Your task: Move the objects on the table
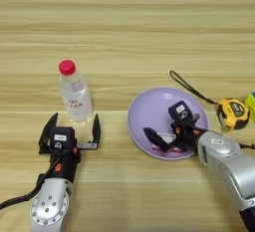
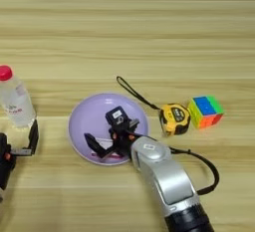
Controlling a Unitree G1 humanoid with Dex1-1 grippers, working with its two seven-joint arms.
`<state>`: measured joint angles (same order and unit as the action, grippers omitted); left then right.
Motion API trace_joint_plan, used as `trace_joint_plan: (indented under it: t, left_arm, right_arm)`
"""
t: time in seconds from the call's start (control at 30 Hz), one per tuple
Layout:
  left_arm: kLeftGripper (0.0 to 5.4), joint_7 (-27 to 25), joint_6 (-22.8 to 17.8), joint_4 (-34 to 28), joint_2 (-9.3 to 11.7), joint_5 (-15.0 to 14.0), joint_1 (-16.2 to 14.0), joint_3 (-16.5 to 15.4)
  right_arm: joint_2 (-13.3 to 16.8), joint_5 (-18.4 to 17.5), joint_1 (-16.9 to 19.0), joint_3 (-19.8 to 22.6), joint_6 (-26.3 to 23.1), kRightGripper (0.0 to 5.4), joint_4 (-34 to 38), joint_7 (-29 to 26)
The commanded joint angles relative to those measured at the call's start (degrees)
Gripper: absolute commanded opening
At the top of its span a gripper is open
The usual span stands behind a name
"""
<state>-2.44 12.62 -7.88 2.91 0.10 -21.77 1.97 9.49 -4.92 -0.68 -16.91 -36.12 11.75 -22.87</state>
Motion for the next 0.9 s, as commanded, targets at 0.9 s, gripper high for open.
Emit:
trace_joint_plan:
  t: [0.9]
  left_arm:
    - [5.40,0.30,-0.90,0.41,-0.41,1.16,0.93,0.30]
  right_arm:
    - [3.36,-2.09,-1.38,3.63,16.88,5.38,-1.95,-5.13]
